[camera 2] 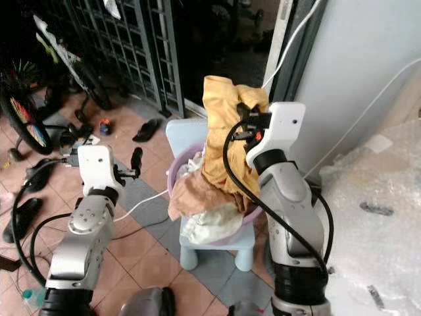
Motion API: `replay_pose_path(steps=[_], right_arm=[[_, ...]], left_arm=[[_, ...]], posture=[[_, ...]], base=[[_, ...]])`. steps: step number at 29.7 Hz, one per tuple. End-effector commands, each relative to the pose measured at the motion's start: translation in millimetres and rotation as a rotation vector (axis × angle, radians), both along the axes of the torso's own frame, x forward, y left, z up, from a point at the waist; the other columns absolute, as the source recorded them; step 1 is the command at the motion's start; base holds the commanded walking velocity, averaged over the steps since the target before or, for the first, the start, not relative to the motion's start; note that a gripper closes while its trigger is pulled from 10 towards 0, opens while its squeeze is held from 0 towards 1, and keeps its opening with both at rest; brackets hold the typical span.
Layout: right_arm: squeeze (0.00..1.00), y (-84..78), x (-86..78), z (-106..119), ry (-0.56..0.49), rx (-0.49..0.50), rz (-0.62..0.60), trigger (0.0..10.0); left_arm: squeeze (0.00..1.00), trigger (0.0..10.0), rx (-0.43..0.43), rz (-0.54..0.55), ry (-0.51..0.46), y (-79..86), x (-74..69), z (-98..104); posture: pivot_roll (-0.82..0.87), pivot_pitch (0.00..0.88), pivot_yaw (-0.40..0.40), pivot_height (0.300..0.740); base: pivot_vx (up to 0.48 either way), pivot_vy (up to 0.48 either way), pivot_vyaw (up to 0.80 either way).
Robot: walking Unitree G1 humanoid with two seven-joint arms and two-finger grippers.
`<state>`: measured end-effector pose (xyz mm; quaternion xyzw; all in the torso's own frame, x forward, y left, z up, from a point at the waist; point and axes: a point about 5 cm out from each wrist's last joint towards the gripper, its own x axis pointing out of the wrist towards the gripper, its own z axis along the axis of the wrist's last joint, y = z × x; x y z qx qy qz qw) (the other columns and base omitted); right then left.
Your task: Clothes washing
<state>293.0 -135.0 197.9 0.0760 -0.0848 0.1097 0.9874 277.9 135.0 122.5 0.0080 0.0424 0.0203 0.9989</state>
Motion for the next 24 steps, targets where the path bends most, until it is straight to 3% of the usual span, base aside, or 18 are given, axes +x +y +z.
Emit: replay_pose_path(steps=[1, 8, 17, 24], right_arm=[[0.0, -2.0, 1.8, 3, -0.011, -0.009, -0.018, 10.0], [0.0, -1.3, 3.9, 1, -0.006, -0.03, -0.014, 10.0], [0.0, 1.3, 2.0, -6, 0.019, -0.056, -0.012, 10.0], [0.0, 3.5, 3.5, -9, 0.033, -0.068, -0.016, 10.0]], left_arm=[[0.0, 10.0, 0.015, -0.005, -0.005, -1.8, 0.9, 1], [0.0, 10.0, 0.016, -0.01, -0.005, -2.9, 0.7, 0], [0.0, 10.0, 0.021, -0.012, -0.01, -2.2, 0.4, -2], [0.0, 10.0, 0.016, -0.053, -0.017, -0.1, -3.0, -2]], posture=[[-0.03, 0.0, 0.057, 0.74], [-0.03, 0.0, 0.057, 0.74], [-0.03, 0.0, 0.056, 0.74], [-0.02, 0.0, 0.054, 0.74]], base=[[0.0, 0.0, -0.77], [0.0, 0.0, -0.77], [0.0, 0.0, -0.3], [0.0, -0.133, -0.73]])
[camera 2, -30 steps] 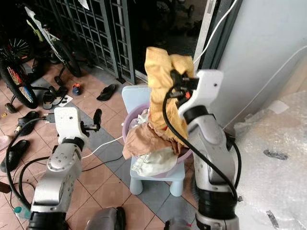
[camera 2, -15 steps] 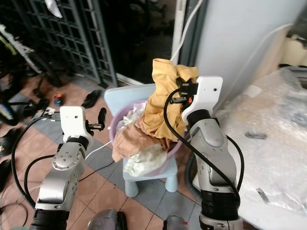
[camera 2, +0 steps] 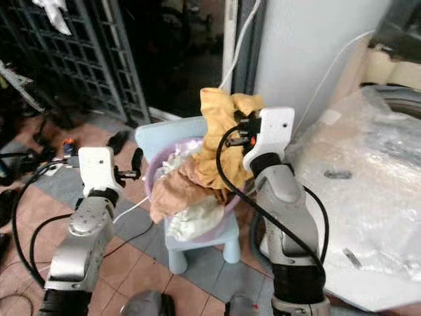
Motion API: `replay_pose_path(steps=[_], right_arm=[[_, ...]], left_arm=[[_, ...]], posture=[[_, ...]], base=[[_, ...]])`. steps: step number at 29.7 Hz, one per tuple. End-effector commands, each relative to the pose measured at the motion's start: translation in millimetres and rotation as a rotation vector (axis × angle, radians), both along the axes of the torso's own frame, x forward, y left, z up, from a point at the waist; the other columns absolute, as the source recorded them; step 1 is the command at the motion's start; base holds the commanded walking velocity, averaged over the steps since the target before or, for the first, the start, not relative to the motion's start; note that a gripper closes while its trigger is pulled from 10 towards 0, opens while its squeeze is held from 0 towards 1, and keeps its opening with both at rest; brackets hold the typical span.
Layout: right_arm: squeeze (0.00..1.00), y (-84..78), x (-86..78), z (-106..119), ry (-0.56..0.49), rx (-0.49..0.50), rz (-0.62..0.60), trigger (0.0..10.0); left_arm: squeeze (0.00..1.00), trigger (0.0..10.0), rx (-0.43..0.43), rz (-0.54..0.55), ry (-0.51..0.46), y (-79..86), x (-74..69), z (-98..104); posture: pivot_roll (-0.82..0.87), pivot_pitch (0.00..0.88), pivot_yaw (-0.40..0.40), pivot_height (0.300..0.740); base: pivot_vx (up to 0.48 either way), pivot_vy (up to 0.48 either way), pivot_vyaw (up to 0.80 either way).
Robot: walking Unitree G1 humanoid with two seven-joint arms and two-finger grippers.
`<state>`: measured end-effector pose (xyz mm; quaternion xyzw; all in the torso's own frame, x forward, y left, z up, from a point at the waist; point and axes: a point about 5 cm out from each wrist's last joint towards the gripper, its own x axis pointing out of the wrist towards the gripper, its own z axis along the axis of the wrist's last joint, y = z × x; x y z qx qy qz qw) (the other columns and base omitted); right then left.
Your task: Clothes washing
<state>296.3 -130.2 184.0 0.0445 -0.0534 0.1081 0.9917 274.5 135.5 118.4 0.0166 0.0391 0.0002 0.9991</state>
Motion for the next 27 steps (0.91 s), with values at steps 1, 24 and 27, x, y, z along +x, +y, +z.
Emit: replay_pose_path(steps=[1, 24, 27], right_arm=[[0.0, -0.7, 0.3, 5, -0.025, 0.0, -0.011, 10.0], [0.0, -6.3, 20.3, 15, -0.072, -0.003, -0.061, 10.0], [0.0, -6.9, 19.5, 20, -0.09, -0.015, -0.061, 10.0]], left_arm=[[0.0, 10.0, 0.001, -0.012, -0.013, -0.1, 0.2, 2], [0.0, 10.0, -0.003, -0.009, -0.065, 2.8, 17.1, 16], [0.0, 10.0, -0.012, 0.019, -0.078, 6.8, 17.8, 18]], posture=[[-0.02, 0.0, 0.056, 0.74], [-0.02, 0.0, 0.066, 0.74], [-0.03, 0.0, 0.056, 0.74]], base=[[0.0, -0.386, -0.76], [0.0, -0.325, -0.29], [0.0, 0.0, 0.0]])
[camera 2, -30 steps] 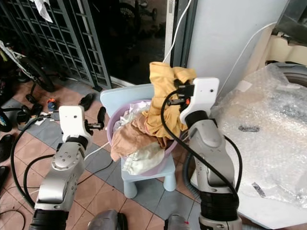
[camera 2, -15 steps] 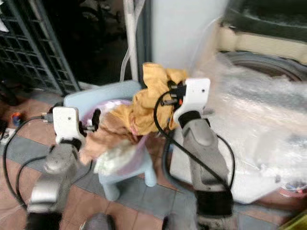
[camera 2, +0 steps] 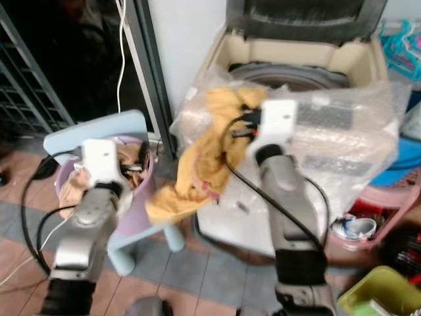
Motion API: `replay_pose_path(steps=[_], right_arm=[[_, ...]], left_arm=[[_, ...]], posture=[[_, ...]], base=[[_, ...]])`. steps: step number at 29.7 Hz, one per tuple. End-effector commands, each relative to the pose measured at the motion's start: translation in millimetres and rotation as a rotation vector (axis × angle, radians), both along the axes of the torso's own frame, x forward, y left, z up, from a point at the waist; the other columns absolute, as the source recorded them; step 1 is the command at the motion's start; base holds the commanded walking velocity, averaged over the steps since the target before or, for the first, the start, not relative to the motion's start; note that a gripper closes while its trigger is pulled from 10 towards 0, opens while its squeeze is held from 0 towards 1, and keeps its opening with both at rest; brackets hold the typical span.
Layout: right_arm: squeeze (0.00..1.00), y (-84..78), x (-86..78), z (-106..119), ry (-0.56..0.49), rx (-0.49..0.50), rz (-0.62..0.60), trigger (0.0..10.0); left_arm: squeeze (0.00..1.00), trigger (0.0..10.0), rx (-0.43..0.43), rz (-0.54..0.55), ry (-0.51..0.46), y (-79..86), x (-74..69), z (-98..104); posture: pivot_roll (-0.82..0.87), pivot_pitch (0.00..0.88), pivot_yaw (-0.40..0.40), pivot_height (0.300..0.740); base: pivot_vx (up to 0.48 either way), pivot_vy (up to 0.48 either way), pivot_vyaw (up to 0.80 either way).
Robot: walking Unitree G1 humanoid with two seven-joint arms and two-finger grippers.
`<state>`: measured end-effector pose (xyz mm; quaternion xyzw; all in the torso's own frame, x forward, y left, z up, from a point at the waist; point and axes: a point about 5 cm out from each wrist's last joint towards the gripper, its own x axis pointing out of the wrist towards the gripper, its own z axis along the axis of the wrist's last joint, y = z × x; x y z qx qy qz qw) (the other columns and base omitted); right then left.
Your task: Clothes washing
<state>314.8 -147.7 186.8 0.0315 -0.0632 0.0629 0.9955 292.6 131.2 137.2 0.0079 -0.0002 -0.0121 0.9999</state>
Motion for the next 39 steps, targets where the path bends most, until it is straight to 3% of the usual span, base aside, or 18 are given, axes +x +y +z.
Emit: replay_pose_path(steps=[1, 9, 17, 22, 28, 39], right_arm=[[0.0, 10.5, 1.1, 18, -0.076, -0.006, 0.034, 10.0], [0.0, 14.5, 9.2, 20, -0.09, -0.019, 0.06, 10.0], [0.0, 15.0, 11.6, 26, -0.12, -0.039, 0.07, 10.0], [0.0, 9.2, 16.0, 32, -0.141, -0.042, 0.042, 10.0], [0.0, 10.2, 8.3, 39, -0.182, -0.05, 0.039, 10.0], [0.0, 33.4, 27.7, 72, -0.284, -0.086, 0.168, 10.0]], left_arm=[[0.0, 10.0, 0.004, 0.046, -0.002, 11.0, -0.4, 0], [0.0, 10.0, -0.028, 0.085, -0.032, 12.6, 5.3, 4], [0.0, 10.0, -0.05, 0.109, -0.059, 19.2, 6.6, 17], [0.0, 10.0, -0.037, 0.078, -0.059, 13.2, 7.5, 15], [0.0, 10.0, -0.056, 0.053, -0.007, 7.3, 0.5, -3], [0.0, 10.0, -0.087, 0.036, -0.002, 6.8, -5.1, -9]], posture=[[-0.03, 0.0, 0.051, 0.74], [-0.02, 0.0, 0.014, 0.74], [-0.03, 0.0, 0.025, 0.74], [-0.05, 0.0, 0.038, 0.74], [-0.07, 0.0, 0.05, 0.74], [-0.05, 0.0, 0.021, 0.74]], base=[[0.0, 0.0, 0.0], [0.0, 0.0, 0.0], [0.0, 0.0, 0.0], [0.0, 0.0, 0.0], [0.0, 0.0, 0.0], [0.0, 0.0, 0.0]])
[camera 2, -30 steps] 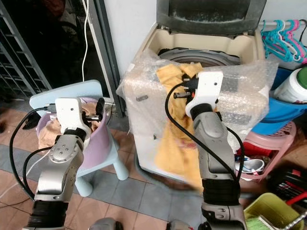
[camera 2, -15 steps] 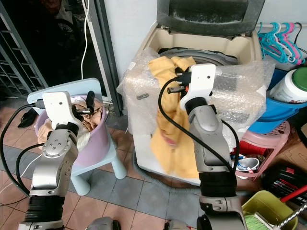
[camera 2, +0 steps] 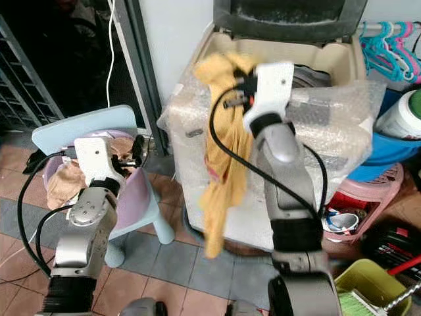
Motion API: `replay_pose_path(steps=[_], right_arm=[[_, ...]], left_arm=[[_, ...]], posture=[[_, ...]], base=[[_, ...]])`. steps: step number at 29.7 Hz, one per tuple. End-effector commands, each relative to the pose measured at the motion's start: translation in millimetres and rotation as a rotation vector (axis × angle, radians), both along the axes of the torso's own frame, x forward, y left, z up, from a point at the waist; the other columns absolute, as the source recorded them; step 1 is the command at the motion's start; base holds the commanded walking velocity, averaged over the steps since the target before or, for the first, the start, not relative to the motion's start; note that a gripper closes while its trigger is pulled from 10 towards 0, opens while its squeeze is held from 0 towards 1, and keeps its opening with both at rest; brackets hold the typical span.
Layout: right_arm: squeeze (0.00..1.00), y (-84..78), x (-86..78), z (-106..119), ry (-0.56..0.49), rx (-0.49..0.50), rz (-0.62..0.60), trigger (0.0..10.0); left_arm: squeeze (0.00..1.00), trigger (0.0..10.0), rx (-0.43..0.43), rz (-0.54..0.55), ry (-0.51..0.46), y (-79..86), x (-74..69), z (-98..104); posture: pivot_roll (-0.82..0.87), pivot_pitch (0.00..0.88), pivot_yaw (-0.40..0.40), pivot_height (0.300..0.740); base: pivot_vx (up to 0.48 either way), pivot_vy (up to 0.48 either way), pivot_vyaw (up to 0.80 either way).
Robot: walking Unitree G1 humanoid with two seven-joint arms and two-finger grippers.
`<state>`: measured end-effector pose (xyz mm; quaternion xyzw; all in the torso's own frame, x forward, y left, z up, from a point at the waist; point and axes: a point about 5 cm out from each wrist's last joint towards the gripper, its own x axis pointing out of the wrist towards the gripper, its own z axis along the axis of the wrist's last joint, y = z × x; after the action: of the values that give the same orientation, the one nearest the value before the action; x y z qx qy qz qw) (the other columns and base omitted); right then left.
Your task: Clothes washing
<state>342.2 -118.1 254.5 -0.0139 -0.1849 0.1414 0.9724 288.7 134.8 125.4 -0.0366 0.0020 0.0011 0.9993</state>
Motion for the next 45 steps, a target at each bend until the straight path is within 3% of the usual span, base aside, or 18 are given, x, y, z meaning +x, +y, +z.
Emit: replay_pose_path(steps=[1, 8, 13, 17, 24, 35, 40, 45], right_arm=[[0.0, 4.4, 1.3, 7, -0.031, 0.007, 0.019, 10.0], [0.0, 7.8, 10.3, 5, -0.021, 0.01, 0.025, 10.0], [0.0, 15.6, 32.1, 32, -0.068, -0.031, 0.043, 10.0], [0.0, 16.0, 38.8, 46, -0.097, -0.032, 0.037, 10.0], [0.0, 16.5, 42.5, 36, -0.073, -0.023, 0.043, 10.0], [0.0, 31.6, 41.5, 25, -0.048, -0.055, 0.153, 10.0], [0.0, 49.4, 40.0, 18, -0.007, -0.179, 0.315, 10.0], [0.0, 54.0, 47.0, 28, 0.01, -0.236, 0.349, 10.0]], left_arm=[[0.0, 10.0, 0.009, 0.007, -0.005, 4.6, -2.5, 2], [0.0, 10.0, 0.016, 0.014, 0.014, 9.8, -7.6, -2], [0.0, 10.0, 0.02, -0.05, 0.026, -1.9, -11.6, -5], [0.0, 10.0, 0.016, -0.059, 0.018, -5.8, -9.8, -2], [0.0, 10.0, 0.017, -0.046, 0.017, -2.3, -10.3, -1], [0.0, 10.0, 0.011, -0.071, 0.029, -9.0, -13.6, -3], [0.0, 10.0, 0.009, -0.077, 0.033, -11.0, -14.3, -4], [0.0, 10.0, 0.008, -0.078, 0.033, -11.9, -12.6, -4]], posture=[[-0.04, 0.0, 0.017, 0.74], [-0.03, 0.0, 0.035, 0.74], [-0.03, 0.0, 0.053, 0.74], [-0.02, 0.0, 0.05, 0.74], [-0.01, 0.0, 0.039, 0.74], [-0.01, 0.0, 0.04, 0.74], [-0.02, 0.0, 0.04, 0.74], [-0.03, 0.0, 0.036, 0.74]], base=[[0.0, 0.0, 0.0], [0.0, 0.0, 0.0], [0.274, 0.0, 0.0], [0.308, 0.0, 0.0], [0.311, 0.0, 0.0], [0.309, 0.0, 0.0], [0.309, 0.0, 0.0], [0.307, 0.0, 0.0]])
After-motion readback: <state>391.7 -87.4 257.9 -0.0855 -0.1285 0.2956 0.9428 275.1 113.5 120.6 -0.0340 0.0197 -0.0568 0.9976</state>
